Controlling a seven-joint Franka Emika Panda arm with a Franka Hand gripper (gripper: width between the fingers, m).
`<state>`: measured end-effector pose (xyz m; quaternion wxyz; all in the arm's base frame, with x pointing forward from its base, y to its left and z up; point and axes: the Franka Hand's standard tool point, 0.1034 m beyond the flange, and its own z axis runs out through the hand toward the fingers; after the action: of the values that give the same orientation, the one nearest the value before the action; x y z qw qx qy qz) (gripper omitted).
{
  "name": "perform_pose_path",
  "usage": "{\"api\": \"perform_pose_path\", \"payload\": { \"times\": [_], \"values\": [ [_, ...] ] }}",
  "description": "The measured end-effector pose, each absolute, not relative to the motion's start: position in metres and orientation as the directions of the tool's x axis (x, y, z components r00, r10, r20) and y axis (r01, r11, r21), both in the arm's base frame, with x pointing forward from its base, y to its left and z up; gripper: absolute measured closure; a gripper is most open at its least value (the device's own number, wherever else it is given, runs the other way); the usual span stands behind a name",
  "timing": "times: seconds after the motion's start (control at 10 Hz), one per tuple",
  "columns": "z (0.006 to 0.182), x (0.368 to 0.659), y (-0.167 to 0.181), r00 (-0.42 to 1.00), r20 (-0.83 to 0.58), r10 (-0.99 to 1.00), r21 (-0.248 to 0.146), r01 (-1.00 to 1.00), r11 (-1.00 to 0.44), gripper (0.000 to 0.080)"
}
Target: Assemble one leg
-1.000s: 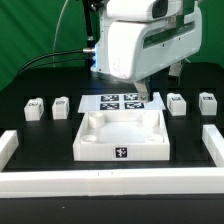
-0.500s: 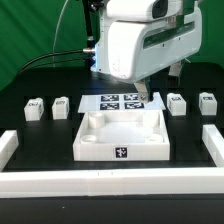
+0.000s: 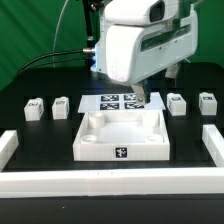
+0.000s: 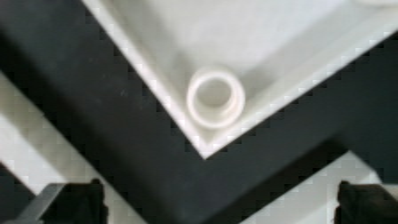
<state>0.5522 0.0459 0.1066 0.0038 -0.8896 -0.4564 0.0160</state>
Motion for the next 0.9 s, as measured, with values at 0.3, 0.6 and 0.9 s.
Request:
{"api": "perform_pose_path", "payload": {
  "times": [0.3, 0.6, 0.9],
  "values": [
    [0.096, 0.525, 0.028, 0.347, -0.007, 0.938, -0.007, 0.938, -0.347, 0.0150],
    [0.091, 0.517, 0.024, 0.312, -0.010, 0.950, -0.010, 0.950, -0.312, 0.0150],
    [0.090, 0.516, 0.024, 0.313, -0.011, 0.950, -0.012, 0.950, -0.313, 0.0150]
  ]
}}
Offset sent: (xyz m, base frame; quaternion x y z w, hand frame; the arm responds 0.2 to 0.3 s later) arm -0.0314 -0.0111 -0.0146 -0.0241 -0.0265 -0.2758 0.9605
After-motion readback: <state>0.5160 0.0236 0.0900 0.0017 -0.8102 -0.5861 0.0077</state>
